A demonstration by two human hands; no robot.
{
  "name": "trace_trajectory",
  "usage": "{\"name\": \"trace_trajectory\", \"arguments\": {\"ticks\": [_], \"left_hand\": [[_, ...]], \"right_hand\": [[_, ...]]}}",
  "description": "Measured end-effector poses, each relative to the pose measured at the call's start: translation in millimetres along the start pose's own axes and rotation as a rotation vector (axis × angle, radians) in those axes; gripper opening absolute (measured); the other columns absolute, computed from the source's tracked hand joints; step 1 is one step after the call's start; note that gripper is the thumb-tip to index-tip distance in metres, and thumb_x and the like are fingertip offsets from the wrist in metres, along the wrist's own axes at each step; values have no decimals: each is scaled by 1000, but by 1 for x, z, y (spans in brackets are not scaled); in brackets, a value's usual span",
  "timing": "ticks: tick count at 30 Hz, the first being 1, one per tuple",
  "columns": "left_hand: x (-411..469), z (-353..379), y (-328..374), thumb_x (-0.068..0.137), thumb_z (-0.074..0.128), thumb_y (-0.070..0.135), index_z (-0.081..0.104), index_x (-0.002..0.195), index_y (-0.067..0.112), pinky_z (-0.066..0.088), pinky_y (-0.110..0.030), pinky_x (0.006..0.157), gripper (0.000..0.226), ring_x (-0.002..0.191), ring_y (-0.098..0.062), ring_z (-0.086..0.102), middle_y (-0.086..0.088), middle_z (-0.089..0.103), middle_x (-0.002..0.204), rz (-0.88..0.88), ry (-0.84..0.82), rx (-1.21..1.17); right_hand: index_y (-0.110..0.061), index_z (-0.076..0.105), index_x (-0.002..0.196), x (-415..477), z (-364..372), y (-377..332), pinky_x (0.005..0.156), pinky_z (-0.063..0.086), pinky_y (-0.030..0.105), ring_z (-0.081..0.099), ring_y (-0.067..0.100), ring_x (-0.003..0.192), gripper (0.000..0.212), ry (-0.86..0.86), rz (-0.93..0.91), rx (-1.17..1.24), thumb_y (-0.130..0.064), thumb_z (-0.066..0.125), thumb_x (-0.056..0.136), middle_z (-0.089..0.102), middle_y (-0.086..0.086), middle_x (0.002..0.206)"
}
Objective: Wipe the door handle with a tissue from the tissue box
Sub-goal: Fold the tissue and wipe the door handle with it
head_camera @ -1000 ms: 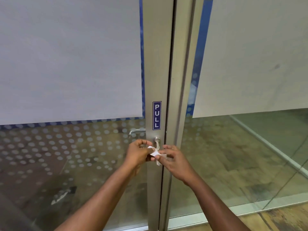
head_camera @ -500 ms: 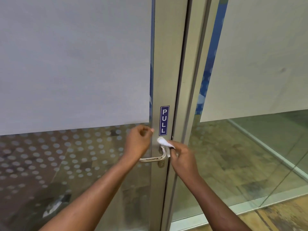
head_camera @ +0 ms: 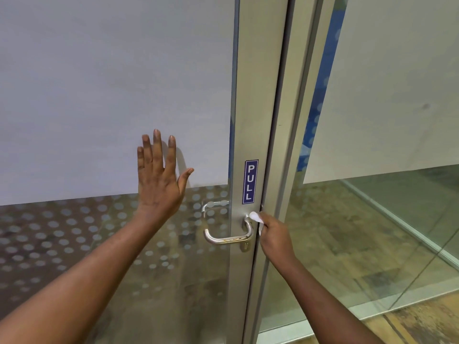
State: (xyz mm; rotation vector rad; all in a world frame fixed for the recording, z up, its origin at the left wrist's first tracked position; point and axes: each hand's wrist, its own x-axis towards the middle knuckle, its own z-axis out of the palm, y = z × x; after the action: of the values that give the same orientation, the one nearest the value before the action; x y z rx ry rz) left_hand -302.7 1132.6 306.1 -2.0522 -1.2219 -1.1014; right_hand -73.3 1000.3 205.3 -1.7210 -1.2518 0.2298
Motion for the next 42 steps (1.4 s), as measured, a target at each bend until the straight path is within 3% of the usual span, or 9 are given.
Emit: {"name": "trace_trajectory", "arguments": {"ticks": [2, 8, 13, 16, 22, 27, 32, 35, 42], "left_hand": [[2, 6, -8, 96, 33, 53, 0, 152, 12, -8, -42, 121, 76, 147, -37, -4, -22, 0, 159, 15, -7, 50], [2, 24, -29, 95, 27, 58, -3, 152, 15, -13, -41, 120, 77, 144, -27, -24, -21, 0, 158, 69, -20, 166], [5, 32, -30, 95, 21, 60, -10, 150, 15, -18, -40, 118, 77, 142, -30, -28, -22, 5, 155, 91, 23, 230], [6, 35, -31, 95, 22, 60, -8, 150, 14, -18, -41, 118, 77, 145, -38, -10, -24, 12, 154, 103, 59, 250], [4, 40, -34, 94, 29, 58, 4, 151, 11, -10, -44, 119, 78, 140, -42, 15, -23, 16, 152, 134, 148, 266], [4, 43, -35, 95, 28, 58, 0, 151, 13, -14, -42, 119, 77, 146, -35, -9, -22, 10, 153, 130, 162, 248], [3, 42, -35, 95, 28, 58, 1, 151, 12, -12, -42, 119, 77, 144, -38, 5, -23, 19, 153, 132, 143, 270], [3, 43, -36, 95, 26, 59, -4, 151, 14, -13, -42, 119, 77, 145, -31, -22, -20, 9, 154, 124, 142, 259], [2, 45, -37, 95, 28, 59, 0, 151, 14, -13, -42, 119, 77, 145, -32, -20, -21, 11, 154, 128, 160, 250]], "right_hand": [[-29, 66, 100, 0, 10, 2, 68, 51, 27, 66, 17, 80, 27, -45, -7, -49, -10, 49, 91, 72, 0, 90], [-22, 59, 124, -1, 33, 8, 78, 46, 30, 55, 27, 94, 49, -32, -38, -182, 2, 40, 86, 68, 12, 102], [-10, 61, 121, -4, 41, 7, 90, 43, 36, 51, 34, 102, 48, -36, -78, -289, 11, 40, 83, 59, 10, 131], [-9, 69, 101, -9, 41, 5, 88, 43, 33, 54, 33, 97, 38, -25, -139, -310, 10, 45, 79, 64, 8, 121], [-9, 69, 107, -13, 39, 6, 93, 47, 37, 63, 30, 100, 41, -37, -140, -194, 11, 46, 79, 73, 5, 107], [-19, 55, 124, -16, 42, 10, 77, 45, 32, 56, 26, 92, 48, -22, -95, -198, 6, 40, 87, 72, -14, 109], [-29, 62, 114, -19, 43, 18, 71, 34, 10, 44, 17, 89, 43, -52, -117, -248, 2, 45, 89, 70, -12, 105], [-33, 60, 111, -17, 38, 21, 71, 40, 26, 46, 23, 82, 44, -141, -185, -343, 1, 43, 89, 68, -3, 100], [-30, 29, 143, -17, 23, 30, 85, 44, 28, 35, 18, 99, 88, -388, -284, -532, 18, 35, 69, 36, -4, 150]]}}
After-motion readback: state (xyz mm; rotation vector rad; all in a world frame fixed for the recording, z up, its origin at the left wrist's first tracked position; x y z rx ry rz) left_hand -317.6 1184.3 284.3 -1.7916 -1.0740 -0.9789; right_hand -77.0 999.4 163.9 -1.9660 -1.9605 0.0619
